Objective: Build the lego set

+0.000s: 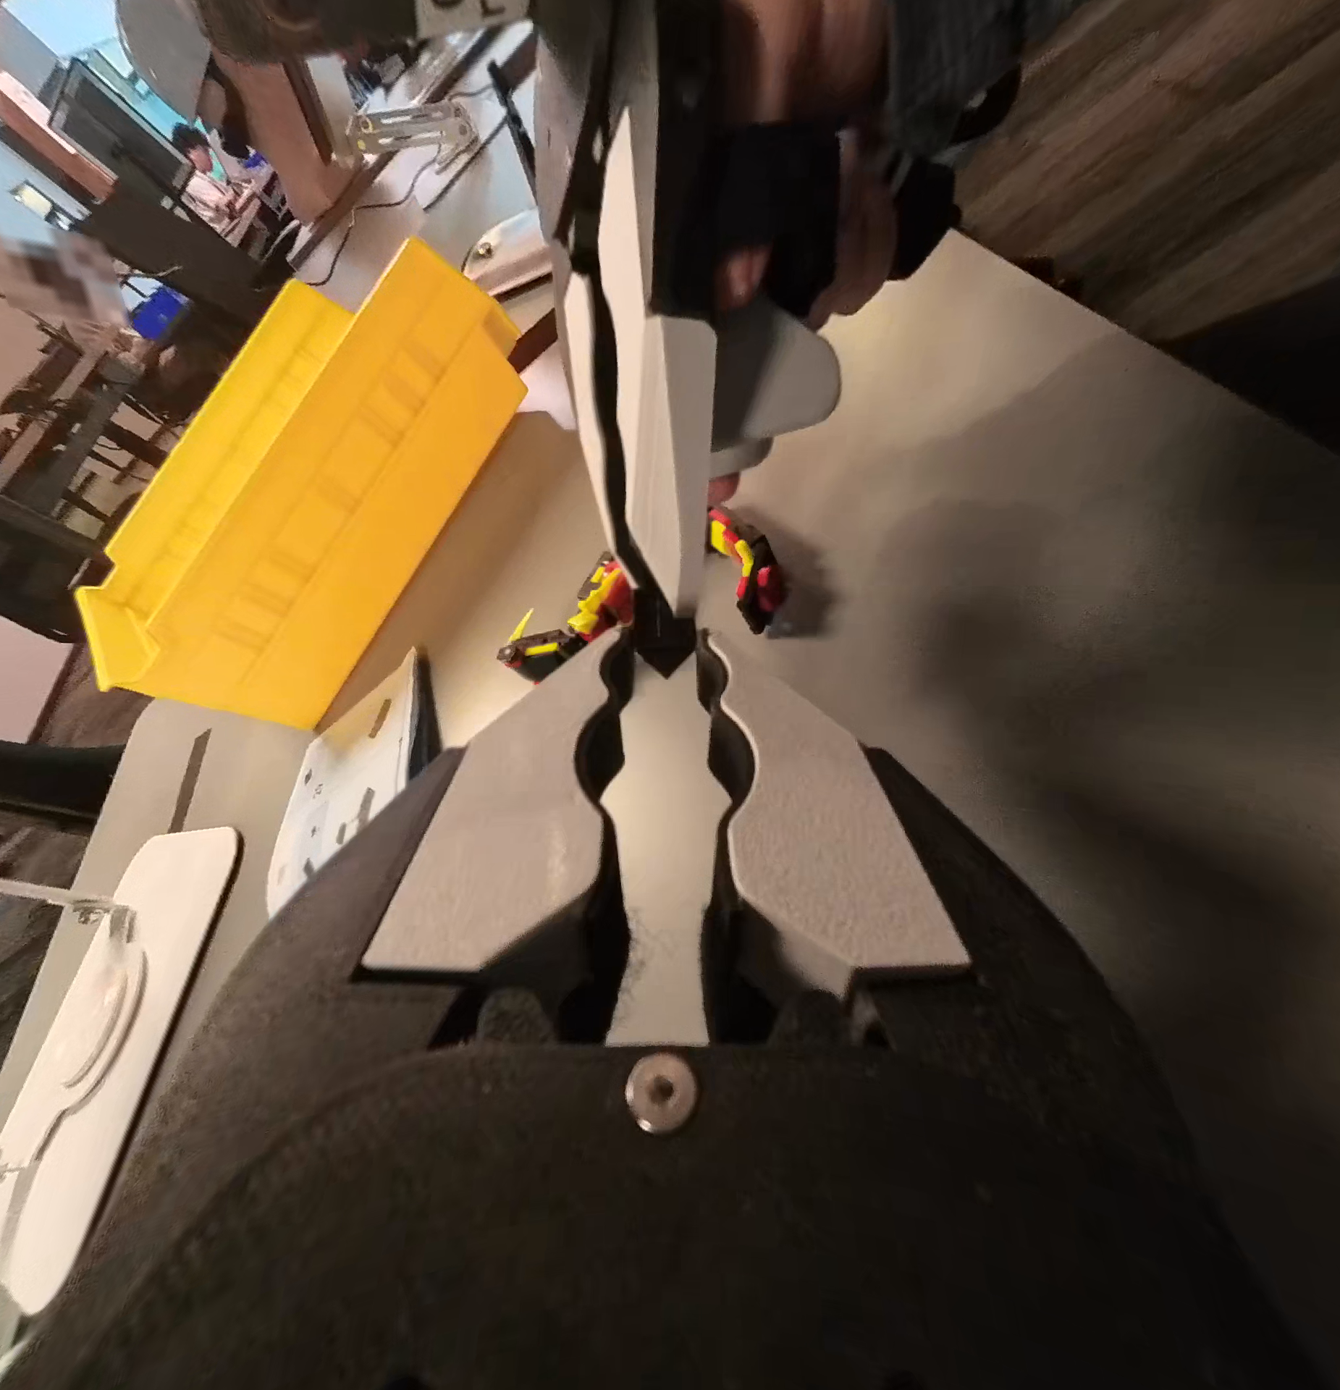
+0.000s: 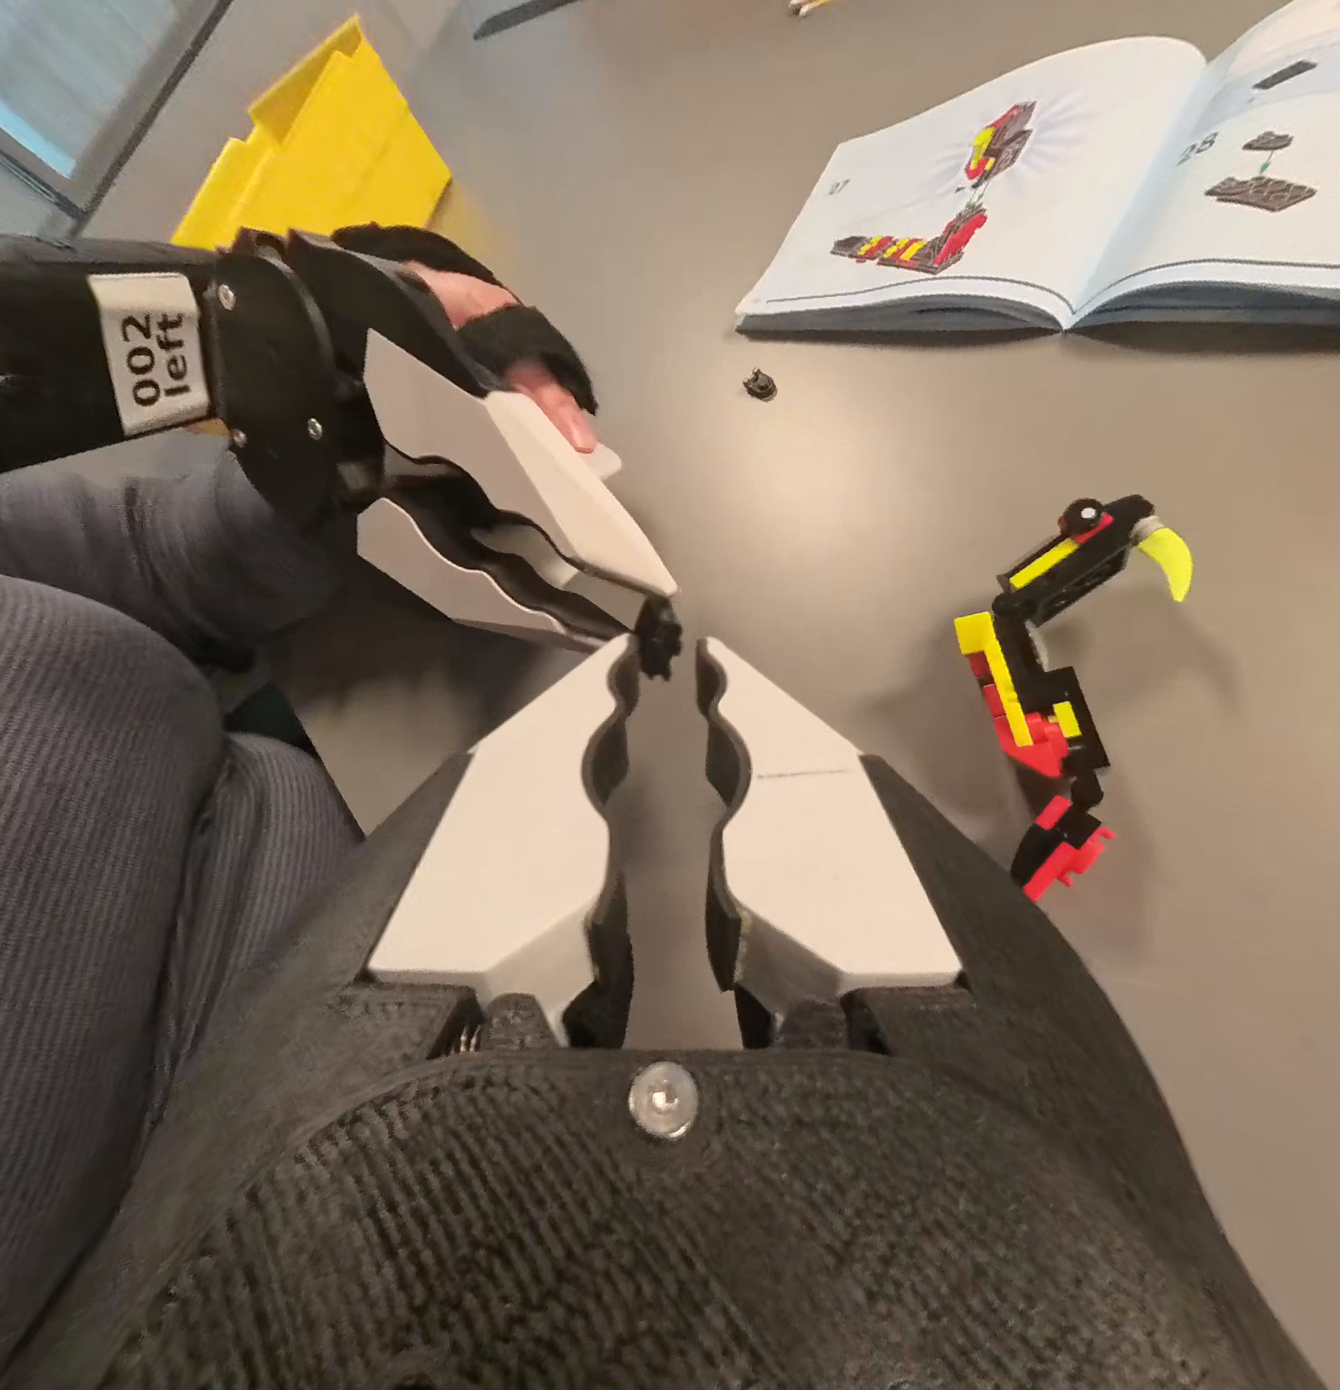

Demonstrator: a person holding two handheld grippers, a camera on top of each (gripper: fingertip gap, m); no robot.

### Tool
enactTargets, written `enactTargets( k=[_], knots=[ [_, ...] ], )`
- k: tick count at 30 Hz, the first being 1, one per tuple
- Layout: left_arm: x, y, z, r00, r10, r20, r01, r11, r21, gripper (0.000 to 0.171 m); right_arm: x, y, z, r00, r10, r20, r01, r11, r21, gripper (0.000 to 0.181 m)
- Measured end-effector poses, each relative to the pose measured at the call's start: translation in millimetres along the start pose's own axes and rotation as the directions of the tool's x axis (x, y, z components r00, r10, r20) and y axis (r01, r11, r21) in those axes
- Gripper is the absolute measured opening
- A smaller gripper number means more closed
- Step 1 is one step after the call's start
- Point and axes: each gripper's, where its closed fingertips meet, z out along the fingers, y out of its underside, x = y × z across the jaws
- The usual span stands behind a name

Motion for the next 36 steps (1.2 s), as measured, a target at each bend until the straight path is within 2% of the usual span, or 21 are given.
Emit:
enactTargets(
  k=[2, 4, 6, 7, 9, 11, 19, 21, 24, 27, 31, 33, 36],
  knots=[
    [-3.4, -1.6, -1.7, 1.0, -0.015, 0.017, 0.015, 1.0, 0.01, 0.015, -4.2, -5.5, -1.6, 1.0, -0.01, 0.022, 0.009, 0.999, 0.036, 0.007],
    [-6.3, -11.2, -5.5, 0.989, -0.151, -0.003, 0.151, 0.985, 0.09, 0.016, -11.6, -12.0, -6.8, 0.996, -0.072, 0.054, 0.066, 0.993, 0.095, 0.005],
    [-7.1, -26.5, -12.9, 0.912, -0.385, -0.14, 0.406, 0.893, 0.196, 0.039, -25.3, -20.9, -14.5, 0.981, -0.168, 0.092, 0.15, 0.972, 0.183, 0.005],
    [-9.0, -32.8, -17.5, 0.853, -0.474, -0.22, 0.518, 0.824, 0.231, 0.04, -31.9, -24.9, -18.1, 0.971, -0.216, 0.098, 0.19, 0.956, 0.225, 0.005],
    [-15.0, -43.9, -28.3, 0.758, -0.555, -0.342, 0.648, 0.699, 0.302, 0.031, -41.3, -29.2, -22.8, 0.948, -0.308, 0.084, 0.276, 0.922, 0.273, 0.005],
    [-16.5, -47.8, -33.1, 0.72, -0.57, -0.396, 0.69, 0.648, 0.322, 0.021, -47.5, -30.0, -24.4, 0.923, -0.378, 0.066, 0.345, 0.893, 0.289, 0.005],
    [-6.0, -59.1, -37.7, 0.665, -0.541, -0.515, 0.731, 0.614, 0.299, 0.005, -57.9, -33.4, -29.1, 0.876, -0.48, 0.043, 0.438, 0.83, 0.346, 0.005],
    [-5.2, -56.9, -36.6, 0.683, -0.535, -0.498, 0.714, 0.634, 0.299, 0.005, -55.9, -32.1, -28.6, 0.877, -0.481, 0.022, 0.446, 0.83, 0.335, 0.005],
    [-1.6, -49.7, -34.2, 0.727, -0.513, -0.456, 0.663, 0.695, 0.276, 0.005, -51.4, -32.0, -34.0, 0.853, -0.519, -0.054, 0.508, 0.803, 0.311, 0.013],
    [2.5, -45.0, -32.8, 0.753, -0.488, -0.442, 0.628, 0.735, 0.257, 0.005, -49.3, -24.9, -33.9, 0.832, -0.551, -0.065, 0.55, 0.803, 0.23, 0.011],
    [4.6, -45.6, -33.2, 0.749, -0.478, -0.459, 0.626, 0.737, 0.255, 0.005, -50.3, -17.1, -29.2, 0.823, -0.566, -0.039, 0.564, 0.809, 0.165, 0.012],
    [5.9, -45.4, -33.5, 0.751, -0.472, -0.463, 0.621, 0.743, 0.25, 0.005, -51.1, -16.9, -27.7, 0.825, -0.565, -0.032, 0.561, 0.811, 0.166, 0.004],
    [5.4, -47.0, -35.7, 0.739, -0.478, -0.475, 0.636, 0.729, 0.255, 0.005, -53.8, -18.0, -27.9, 0.831, -0.556, -0.011, 0.548, 0.815, 0.189, 0.003]
  ],
)
